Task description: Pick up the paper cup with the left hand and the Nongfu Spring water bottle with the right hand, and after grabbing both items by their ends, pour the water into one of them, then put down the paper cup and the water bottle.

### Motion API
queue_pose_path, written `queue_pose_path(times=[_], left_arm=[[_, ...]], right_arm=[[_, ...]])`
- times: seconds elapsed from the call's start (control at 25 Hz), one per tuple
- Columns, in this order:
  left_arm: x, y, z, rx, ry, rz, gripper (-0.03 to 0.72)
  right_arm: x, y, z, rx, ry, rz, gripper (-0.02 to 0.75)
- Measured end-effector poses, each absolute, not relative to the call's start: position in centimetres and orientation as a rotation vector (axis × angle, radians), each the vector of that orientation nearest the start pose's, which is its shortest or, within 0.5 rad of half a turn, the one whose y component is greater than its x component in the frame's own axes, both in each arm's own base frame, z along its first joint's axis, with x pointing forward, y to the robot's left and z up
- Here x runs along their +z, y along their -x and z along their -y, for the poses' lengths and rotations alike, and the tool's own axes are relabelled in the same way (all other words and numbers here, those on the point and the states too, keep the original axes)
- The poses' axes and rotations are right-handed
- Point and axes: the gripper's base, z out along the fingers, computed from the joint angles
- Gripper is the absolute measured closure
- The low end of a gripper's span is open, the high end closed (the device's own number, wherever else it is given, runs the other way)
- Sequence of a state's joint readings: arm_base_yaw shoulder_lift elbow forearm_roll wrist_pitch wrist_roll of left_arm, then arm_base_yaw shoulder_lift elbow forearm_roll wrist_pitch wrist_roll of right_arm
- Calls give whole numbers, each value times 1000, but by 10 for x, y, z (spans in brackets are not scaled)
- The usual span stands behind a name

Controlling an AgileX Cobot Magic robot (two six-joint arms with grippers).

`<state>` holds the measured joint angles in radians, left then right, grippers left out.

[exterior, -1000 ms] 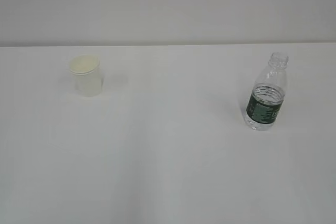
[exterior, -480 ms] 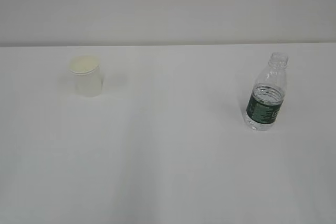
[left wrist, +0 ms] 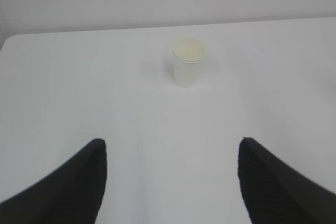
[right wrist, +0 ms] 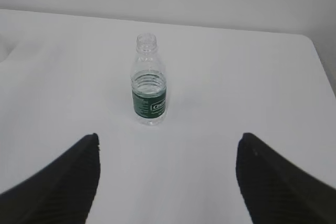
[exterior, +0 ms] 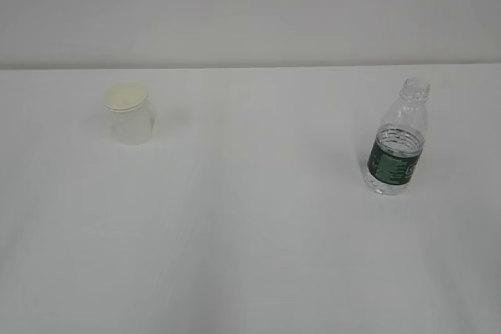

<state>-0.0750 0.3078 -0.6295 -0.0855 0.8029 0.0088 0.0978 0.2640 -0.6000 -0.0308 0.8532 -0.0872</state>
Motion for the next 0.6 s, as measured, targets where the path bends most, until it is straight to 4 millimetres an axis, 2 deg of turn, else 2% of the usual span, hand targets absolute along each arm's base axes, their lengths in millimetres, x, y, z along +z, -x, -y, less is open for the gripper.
queue_pose_path(times=[0.6], left_arm=[[334,-95,11,-117,-53,-1954,131]], right_arm=[[327,-67,-5,-44,213,-1933,142]])
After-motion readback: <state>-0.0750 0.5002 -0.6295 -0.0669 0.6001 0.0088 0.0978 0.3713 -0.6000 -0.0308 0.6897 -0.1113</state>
